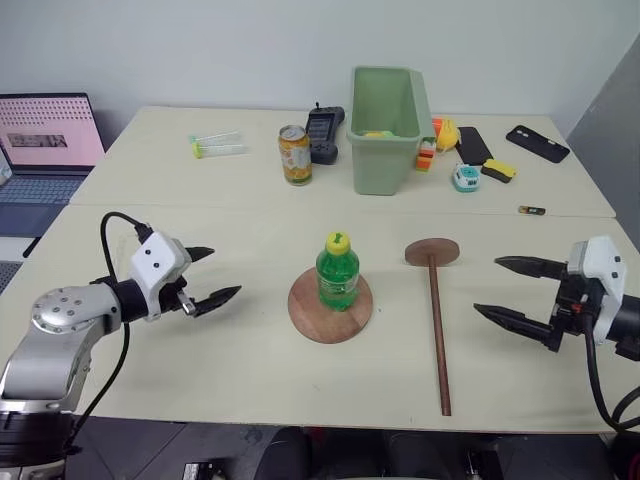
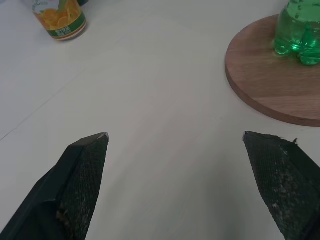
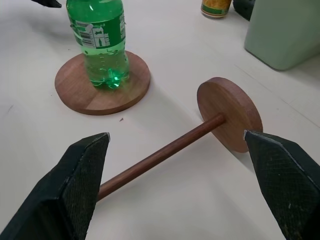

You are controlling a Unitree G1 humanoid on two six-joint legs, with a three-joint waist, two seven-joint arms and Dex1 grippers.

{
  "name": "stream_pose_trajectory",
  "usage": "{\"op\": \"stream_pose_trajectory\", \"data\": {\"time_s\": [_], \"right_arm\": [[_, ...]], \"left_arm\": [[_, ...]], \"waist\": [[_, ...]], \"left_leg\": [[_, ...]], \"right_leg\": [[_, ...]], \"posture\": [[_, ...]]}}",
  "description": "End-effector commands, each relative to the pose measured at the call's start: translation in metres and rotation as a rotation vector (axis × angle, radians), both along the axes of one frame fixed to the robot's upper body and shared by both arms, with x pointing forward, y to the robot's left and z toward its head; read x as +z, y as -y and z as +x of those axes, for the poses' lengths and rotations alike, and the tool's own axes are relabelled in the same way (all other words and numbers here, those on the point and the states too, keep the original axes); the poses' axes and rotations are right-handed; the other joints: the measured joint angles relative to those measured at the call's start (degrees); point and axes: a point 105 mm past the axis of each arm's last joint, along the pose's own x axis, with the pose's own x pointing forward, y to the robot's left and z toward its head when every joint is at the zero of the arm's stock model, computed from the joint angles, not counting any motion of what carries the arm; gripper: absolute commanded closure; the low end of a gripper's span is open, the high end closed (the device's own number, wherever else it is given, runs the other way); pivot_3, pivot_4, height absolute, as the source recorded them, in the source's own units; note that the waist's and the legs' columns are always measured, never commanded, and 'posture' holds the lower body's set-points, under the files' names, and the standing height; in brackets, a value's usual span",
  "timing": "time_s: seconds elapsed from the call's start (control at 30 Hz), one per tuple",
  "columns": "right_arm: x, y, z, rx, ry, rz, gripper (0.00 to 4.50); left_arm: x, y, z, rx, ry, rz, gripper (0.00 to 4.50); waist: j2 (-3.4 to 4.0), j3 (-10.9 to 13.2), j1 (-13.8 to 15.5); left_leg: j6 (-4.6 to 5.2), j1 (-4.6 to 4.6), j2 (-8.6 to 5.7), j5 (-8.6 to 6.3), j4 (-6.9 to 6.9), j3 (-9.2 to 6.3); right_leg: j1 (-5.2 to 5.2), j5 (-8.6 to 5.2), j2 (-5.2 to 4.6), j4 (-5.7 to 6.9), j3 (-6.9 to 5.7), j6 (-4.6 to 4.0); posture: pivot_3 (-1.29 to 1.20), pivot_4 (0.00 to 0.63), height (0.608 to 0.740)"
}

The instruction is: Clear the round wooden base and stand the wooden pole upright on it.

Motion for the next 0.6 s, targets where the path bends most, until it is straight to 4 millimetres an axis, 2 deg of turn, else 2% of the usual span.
{"op": "stream_pose_trajectory", "data": {"time_s": [0.03, 0.27, 0.43, 0.6], "right_arm": [[0.010, -0.004, 0.002, 0.001, 0.068, 0.002, 0.00], [0.011, -0.001, 0.004, -0.009, 0.075, -0.006, 0.00], [0.013, -0.003, 0.003, 0.003, 0.076, -0.008, 0.00], [0.015, -0.007, 0.000, 0.014, 0.074, -0.001, 0.00]], "left_arm": [[0.022, -0.002, 0.001, -0.015, 0.059, 0.020, 0.03], [0.014, -0.008, 0.000, 0.007, 0.045, 0.095, 0.03], [0.024, -0.009, 0.000, -0.050, 0.049, 0.011, 0.03], [0.030, 0.000, 0.002, -0.117, 0.062, -0.005, 0.03]], "waist": [[0.00, 0.00, 0.00], [0.00, 0.00, -0.04], [0.00, 0.00, -0.04], [-0.01, 0.01, 0.02]], "left_leg": [[0.00, -0.01, 0.00, 0.00, 0.00, -0.01], [0.00, 0.01, 0.01, 0.00, -0.01, 0.00], [0.00, 0.00, 0.00, 0.00, -0.01, 0.00], [0.00, -0.02, -0.02, 0.00, 0.02, 0.01]], "right_leg": [[0.00, 0.00, 0.00, 0.00, 0.00, 0.00], [-0.01, 0.00, 0.00, 0.00, 0.01, 0.00], [0.00, 0.00, 0.00, 0.00, -0.01, 0.00], [-0.01, 0.00, 0.01, 0.00, -0.05, 0.00]], "posture": [[0.00, 0.150, 0.740], [0.00, 0.150, 0.740], [0.00, 0.150, 0.740], [0.00, 0.150, 0.740]]}}
